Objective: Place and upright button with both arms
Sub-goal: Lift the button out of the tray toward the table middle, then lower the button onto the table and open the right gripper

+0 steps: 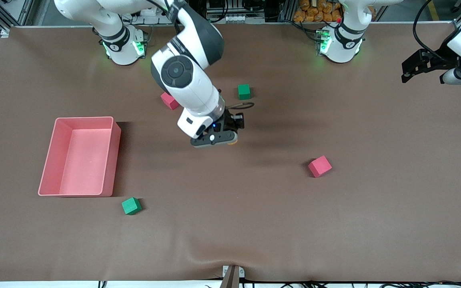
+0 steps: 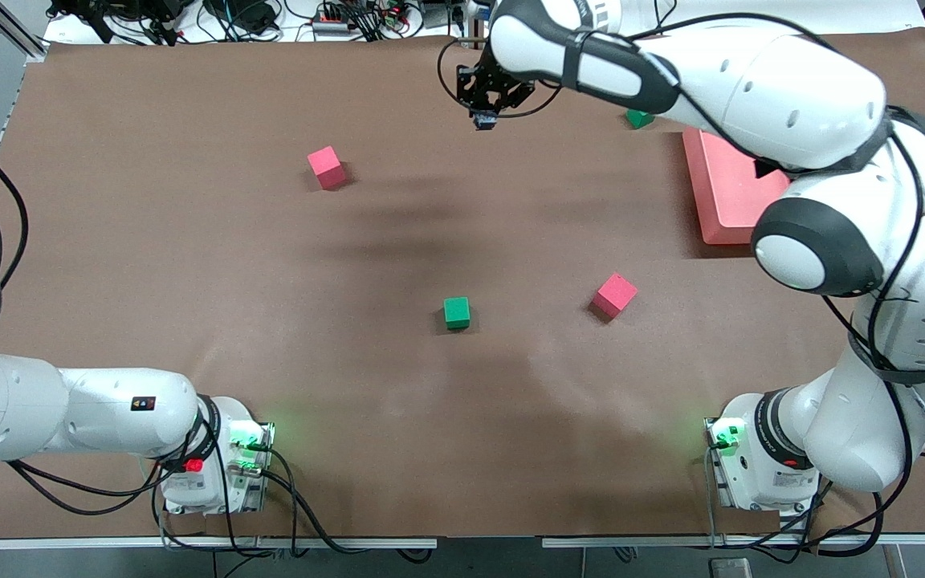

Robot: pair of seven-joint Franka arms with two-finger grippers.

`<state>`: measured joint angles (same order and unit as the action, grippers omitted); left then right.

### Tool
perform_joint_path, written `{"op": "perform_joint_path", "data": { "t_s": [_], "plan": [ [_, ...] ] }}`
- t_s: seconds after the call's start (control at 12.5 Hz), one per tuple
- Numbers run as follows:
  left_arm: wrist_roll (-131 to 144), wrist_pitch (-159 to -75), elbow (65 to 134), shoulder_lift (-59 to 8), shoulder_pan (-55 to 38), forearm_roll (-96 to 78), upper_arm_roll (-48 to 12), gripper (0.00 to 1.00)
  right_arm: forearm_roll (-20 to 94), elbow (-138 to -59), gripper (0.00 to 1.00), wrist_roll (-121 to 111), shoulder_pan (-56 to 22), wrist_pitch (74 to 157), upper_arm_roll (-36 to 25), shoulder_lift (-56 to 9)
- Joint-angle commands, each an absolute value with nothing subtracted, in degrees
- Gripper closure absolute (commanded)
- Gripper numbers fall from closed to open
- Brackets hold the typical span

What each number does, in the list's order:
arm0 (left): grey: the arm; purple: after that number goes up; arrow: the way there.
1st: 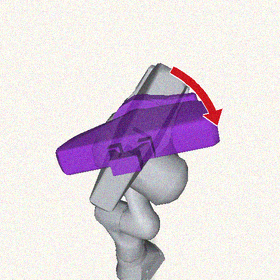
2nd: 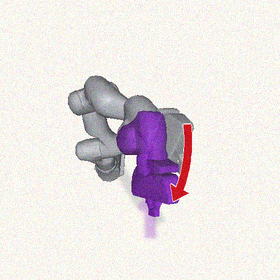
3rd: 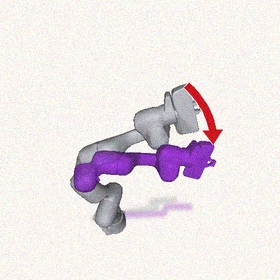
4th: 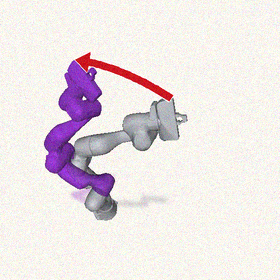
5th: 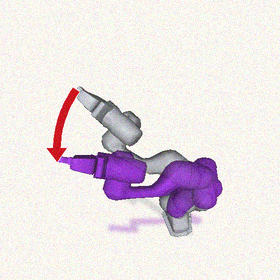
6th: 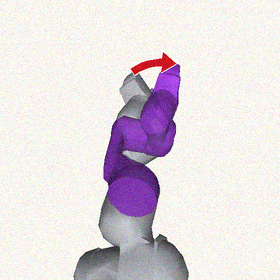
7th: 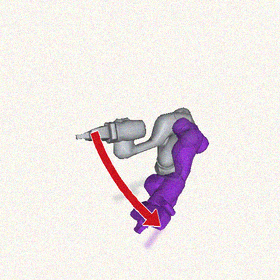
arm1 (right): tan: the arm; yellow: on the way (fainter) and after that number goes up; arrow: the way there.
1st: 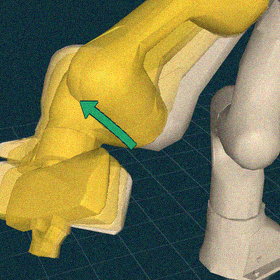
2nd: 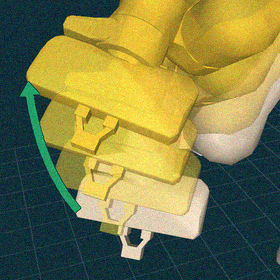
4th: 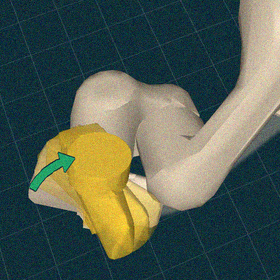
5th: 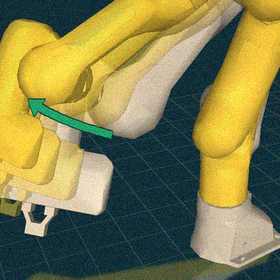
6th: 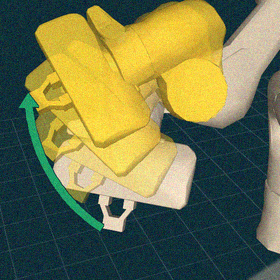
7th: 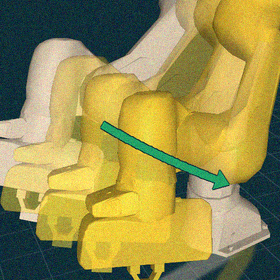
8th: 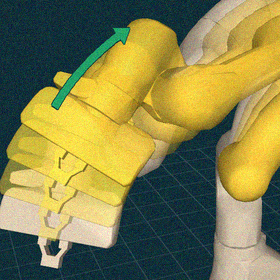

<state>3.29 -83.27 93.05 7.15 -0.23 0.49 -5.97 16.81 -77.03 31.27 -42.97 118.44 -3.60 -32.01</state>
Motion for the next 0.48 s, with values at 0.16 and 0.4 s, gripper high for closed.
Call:
{"op": "perform_joint_path", "data": {
  "t_s": [0.16,0.4],
  "plan": [
    [3.08,-82.27,92.37,7.47,0.18,0.53,-6.5,0.0,14.69,-71.28,1.0,42.1,-49.65,125.33,-4.04,-42.7],
    [3.08,-82.27,92.37,7.38,0.18,0.61,-6.5,0.0,12.23,-70.5,1.0,42.28,-52.81,130.68,-4.13,-48.06]
  ]
}}
